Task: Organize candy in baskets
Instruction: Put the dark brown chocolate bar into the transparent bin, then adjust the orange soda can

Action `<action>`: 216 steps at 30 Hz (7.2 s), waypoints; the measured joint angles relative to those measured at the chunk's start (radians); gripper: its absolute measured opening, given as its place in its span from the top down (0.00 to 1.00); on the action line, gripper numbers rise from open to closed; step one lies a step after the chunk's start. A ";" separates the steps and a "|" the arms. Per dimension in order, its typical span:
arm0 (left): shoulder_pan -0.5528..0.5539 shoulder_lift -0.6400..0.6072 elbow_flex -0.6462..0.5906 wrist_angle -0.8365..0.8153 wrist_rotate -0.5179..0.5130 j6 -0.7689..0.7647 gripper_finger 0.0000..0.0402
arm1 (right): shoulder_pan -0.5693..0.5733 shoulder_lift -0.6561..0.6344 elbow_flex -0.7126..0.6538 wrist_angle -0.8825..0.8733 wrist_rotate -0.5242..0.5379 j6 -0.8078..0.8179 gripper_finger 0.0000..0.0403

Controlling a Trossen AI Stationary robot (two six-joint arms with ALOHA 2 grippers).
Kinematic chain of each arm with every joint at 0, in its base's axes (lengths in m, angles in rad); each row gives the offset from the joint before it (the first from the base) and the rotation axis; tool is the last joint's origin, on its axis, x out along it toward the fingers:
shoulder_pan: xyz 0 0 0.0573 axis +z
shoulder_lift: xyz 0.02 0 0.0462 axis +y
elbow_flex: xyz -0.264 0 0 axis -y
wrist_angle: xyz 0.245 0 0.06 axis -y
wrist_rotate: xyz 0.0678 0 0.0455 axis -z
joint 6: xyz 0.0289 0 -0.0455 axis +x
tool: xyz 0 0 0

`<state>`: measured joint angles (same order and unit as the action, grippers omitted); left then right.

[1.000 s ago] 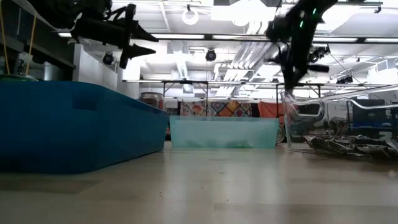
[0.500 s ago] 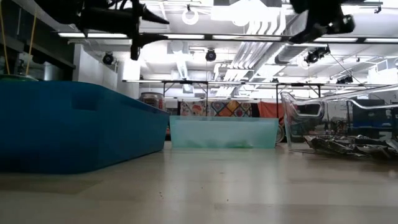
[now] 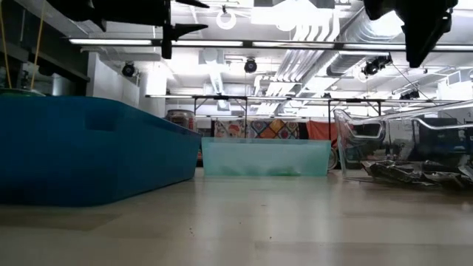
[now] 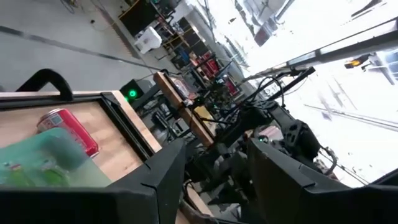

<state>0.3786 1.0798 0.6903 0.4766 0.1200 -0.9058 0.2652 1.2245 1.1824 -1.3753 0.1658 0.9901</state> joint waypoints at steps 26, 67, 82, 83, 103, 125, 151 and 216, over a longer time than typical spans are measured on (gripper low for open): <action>0.483 -0.009 0.157 -0.169 0.665 0.156 0.59 | -0.921 0.240 0.019 0.649 -0.116 -0.161 0.37; 0.482 -0.008 0.157 -0.169 0.471 0.121 0.59 | -1.014 0.450 0.019 0.678 -0.091 -0.555 0.03; 0.482 -0.008 0.157 -0.169 0.470 0.095 0.59 | -1.038 0.589 0.019 0.663 -0.206 -0.394 0.03; 0.482 -0.008 0.157 -0.170 0.470 0.095 0.59 | -1.035 0.586 0.019 0.638 -0.203 -0.400 0.03; 0.482 -0.008 0.157 -0.170 0.470 0.096 0.59 | -1.013 0.586 -0.002 0.550 -0.054 -0.475 0.08; 0.460 -0.006 0.157 -0.206 0.435 0.146 0.59 | -0.987 0.574 -0.030 0.599 -0.024 -0.809 0.32; 0.039 0.265 0.427 -0.612 0.071 1.321 0.43 | -0.603 0.139 0.041 0.695 -0.109 -0.837 0.33; -0.084 0.405 0.590 -0.586 0.139 1.204 0.20 | -0.531 0.186 0.140 0.768 -0.220 -0.973 0.33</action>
<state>0.2951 1.4849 1.2800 -0.1089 0.2588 0.2982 -0.2657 1.4101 1.3228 -0.6071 -0.0540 0.0170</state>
